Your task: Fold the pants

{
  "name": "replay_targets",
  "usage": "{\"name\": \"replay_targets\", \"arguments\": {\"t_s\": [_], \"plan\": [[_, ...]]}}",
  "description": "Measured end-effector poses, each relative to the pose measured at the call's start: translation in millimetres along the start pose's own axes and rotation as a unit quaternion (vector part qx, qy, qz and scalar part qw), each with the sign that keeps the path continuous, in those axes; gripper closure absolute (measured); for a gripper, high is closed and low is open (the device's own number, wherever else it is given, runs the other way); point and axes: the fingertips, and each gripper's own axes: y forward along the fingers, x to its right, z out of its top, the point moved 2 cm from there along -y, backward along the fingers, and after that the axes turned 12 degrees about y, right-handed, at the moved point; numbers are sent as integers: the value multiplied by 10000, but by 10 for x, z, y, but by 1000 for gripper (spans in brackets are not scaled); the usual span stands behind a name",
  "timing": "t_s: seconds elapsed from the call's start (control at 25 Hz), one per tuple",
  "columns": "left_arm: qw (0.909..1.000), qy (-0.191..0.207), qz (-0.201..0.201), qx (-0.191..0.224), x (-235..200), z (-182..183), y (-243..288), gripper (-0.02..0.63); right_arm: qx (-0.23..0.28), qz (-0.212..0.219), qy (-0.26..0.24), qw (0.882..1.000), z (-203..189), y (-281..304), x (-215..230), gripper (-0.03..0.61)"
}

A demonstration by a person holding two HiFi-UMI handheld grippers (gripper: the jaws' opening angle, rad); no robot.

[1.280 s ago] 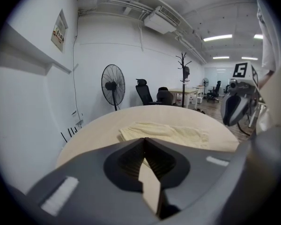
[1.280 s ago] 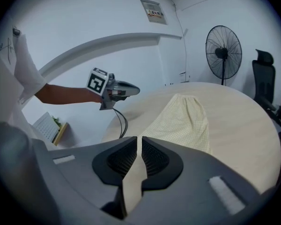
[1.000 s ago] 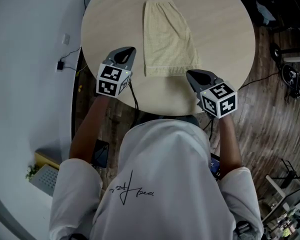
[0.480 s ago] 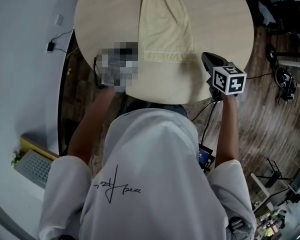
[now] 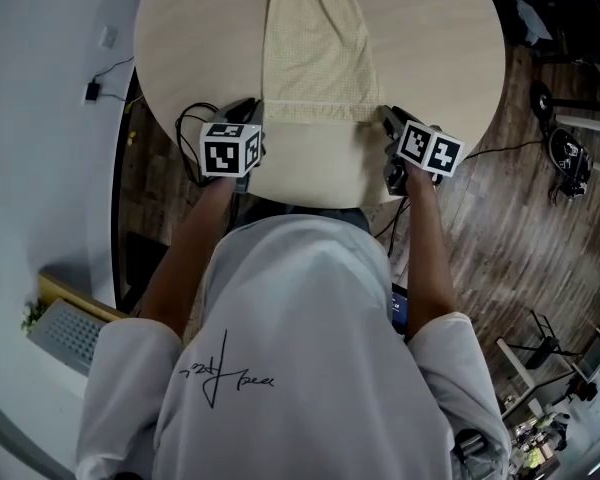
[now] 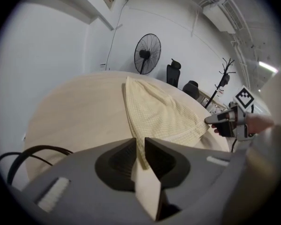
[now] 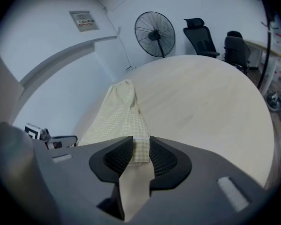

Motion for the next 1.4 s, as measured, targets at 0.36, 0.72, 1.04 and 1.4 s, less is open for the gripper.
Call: {"name": "replay_targets", "arguments": {"t_s": [0.36, 0.72, 1.04, 1.4], "plan": [[9984, -435, 158, -322, 34, -203, 130, 497, -170, 197, 1424, 9895, -235, 128, 100, 443], [9970, -329, 464, -525, 53, -282, 204, 486, -95, -532, 757, 9957, -315, 167, 106, 428], [9952, -53, 824, -532, 120, -301, 199, 486, 194, -1257, -8, 9919, -371, 200, 50, 426], [9960, -310, 640, -534, 236, -284, 106, 472, 198, -1365, -298, 9900, -390, 240, -41, 474]]}}
